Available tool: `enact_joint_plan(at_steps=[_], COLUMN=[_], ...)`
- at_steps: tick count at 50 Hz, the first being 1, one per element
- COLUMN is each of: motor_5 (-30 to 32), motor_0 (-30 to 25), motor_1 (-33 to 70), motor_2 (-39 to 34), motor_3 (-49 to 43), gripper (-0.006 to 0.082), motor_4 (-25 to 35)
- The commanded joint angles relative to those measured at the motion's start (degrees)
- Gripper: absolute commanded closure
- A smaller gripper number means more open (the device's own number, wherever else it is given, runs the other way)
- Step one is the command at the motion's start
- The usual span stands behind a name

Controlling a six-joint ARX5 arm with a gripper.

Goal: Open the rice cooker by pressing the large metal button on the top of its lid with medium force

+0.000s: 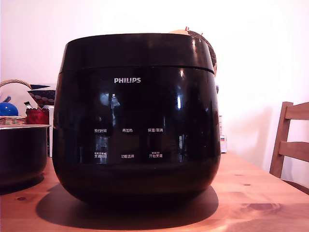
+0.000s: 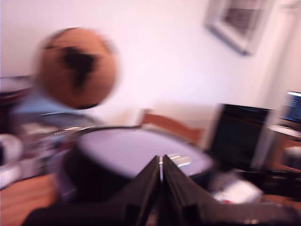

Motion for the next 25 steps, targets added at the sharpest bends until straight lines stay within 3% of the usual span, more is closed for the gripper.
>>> enact_joint_plan(at_steps=[1,25], motor_5=[-0.09,11.3], motor_0=[-2.32,-15.1], motor_1=[1.81,22.95], motor_2=[1.01,7.91], motor_3=[0.04,7.63], gripper=[0.0788,0.0788], motor_4=[0.39,-2.51])
